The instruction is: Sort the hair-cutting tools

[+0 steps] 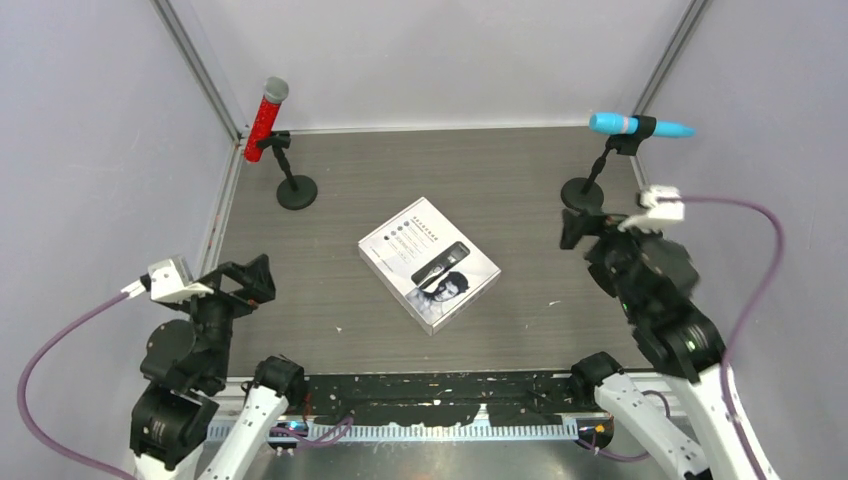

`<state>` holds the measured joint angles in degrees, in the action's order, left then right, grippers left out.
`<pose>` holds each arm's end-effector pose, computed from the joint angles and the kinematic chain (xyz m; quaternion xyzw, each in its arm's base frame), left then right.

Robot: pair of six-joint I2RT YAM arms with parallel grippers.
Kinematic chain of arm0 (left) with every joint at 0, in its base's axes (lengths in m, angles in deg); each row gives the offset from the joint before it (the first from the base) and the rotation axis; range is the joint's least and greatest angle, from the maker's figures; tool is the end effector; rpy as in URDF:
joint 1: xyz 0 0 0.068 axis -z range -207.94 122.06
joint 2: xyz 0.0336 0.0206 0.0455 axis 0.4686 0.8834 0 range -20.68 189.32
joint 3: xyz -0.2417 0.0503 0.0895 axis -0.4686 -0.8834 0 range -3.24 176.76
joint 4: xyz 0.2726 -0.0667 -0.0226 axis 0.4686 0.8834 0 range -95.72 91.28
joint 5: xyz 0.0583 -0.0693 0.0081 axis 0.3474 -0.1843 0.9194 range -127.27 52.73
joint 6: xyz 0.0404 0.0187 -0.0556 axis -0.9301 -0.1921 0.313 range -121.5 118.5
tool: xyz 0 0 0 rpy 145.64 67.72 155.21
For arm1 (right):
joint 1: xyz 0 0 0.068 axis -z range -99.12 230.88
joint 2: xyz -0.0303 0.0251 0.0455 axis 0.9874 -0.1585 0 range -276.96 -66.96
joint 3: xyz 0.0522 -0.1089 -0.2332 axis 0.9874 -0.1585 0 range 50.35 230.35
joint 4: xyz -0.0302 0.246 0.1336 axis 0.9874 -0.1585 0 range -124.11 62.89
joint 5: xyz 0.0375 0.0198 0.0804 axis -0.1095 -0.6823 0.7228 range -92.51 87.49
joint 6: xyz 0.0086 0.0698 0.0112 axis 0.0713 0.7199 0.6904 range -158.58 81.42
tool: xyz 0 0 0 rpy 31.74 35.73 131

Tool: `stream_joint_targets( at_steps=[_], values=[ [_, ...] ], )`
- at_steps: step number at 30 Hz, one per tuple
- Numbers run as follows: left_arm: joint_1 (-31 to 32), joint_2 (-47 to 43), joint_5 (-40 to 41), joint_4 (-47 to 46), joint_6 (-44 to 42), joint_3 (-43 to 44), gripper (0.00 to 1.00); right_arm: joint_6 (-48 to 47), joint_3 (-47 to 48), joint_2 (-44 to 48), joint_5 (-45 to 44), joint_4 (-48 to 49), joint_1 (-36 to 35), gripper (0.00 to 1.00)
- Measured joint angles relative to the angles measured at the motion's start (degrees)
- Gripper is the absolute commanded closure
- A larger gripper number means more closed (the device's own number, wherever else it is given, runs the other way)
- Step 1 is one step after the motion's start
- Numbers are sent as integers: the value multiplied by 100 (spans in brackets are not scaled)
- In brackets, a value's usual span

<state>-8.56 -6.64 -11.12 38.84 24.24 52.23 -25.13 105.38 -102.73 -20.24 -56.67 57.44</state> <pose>0.0657 0.0043 0.3892 -0.1945 0.6976 -0.1053 0.6815 0.1665 0.0528 0.3830 0.0323 0.7643 0.0880 0.6380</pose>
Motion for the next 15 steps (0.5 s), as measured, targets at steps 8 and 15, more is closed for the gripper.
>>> stream_joint_targets(
  at_steps=[8, 15],
  values=[
    [0, -796, 129, 358, -708, -44, 0, -450, -422, 2302, -1196, -129, 0, 5],
    [0, -1381, 192, 219, -990, -505, 0, -737, -1397, 3261, -1720, -125, 0, 4]
  ],
)
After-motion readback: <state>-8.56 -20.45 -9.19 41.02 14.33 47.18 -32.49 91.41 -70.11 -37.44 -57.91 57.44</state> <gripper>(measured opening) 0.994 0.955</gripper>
